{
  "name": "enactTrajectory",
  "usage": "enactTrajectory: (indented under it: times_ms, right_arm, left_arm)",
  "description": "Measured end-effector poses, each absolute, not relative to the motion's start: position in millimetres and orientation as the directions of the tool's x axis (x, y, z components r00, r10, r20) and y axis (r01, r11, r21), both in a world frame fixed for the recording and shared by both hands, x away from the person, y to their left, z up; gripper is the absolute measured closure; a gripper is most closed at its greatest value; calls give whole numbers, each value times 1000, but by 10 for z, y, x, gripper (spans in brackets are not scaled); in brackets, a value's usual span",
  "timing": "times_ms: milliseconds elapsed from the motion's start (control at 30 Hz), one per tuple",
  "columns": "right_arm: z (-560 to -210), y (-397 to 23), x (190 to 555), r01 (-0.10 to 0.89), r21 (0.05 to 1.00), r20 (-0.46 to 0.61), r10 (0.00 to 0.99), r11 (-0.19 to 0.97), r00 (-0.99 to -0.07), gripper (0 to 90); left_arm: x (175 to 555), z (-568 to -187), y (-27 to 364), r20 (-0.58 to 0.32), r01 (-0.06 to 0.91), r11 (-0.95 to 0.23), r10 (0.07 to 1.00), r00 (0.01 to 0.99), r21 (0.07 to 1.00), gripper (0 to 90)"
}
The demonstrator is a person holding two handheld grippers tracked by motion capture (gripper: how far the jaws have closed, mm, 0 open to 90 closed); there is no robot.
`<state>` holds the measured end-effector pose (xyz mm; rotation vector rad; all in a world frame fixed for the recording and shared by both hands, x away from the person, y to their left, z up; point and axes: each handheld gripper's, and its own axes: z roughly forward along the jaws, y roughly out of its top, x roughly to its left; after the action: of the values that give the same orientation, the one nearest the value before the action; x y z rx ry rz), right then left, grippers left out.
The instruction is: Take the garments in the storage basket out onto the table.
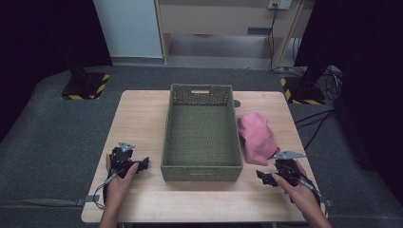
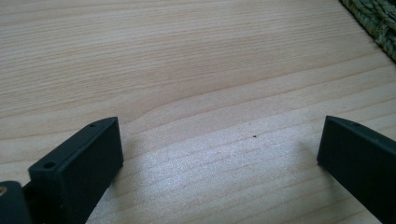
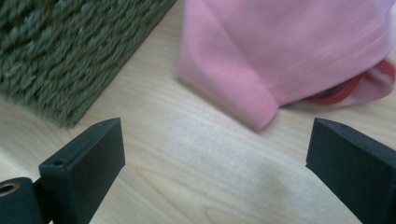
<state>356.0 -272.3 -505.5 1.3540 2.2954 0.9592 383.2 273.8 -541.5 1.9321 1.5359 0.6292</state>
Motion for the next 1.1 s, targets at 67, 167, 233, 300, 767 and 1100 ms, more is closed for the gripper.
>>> enactTrajectory:
  times_ms: [67, 167, 233, 300, 767, 1100]
  right_arm:
    - [-5094, -2706, 3541, 654, 675, 64, 856, 341, -513, 46]
    - [-5124, -2682, 3523, 658, 673, 71, 855, 339, -513, 46]
    - [-5148, -2658, 3513, 658, 670, 73, 851, 345, -520, 46]
    - [-5175, -2630, 3498, 657, 666, 68, 848, 354, -525, 46]
    - [-5337, -2498, 3427, 655, 652, 44, 843, 382, -536, 30]
    - [-5375, -2465, 3408, 635, 670, 20, 845, 385, -534, 6]
  left_arm:
    - [3832, -5415, 2738, 5, 698, -164, 975, 224, 697, 0]
    - [3832, -5415, 2738, 5, 698, -164, 975, 224, 697, 0]
    - [3832, -5415, 2737, 5, 698, -164, 975, 223, 697, 0]
    - [3832, -5415, 2738, 5, 698, -164, 975, 223, 697, 0]
    - [3832, -5415, 2737, 5, 698, -164, 975, 223, 697, 0]
    - [3832, -5415, 2737, 5, 698, -164, 975, 224, 697, 0]
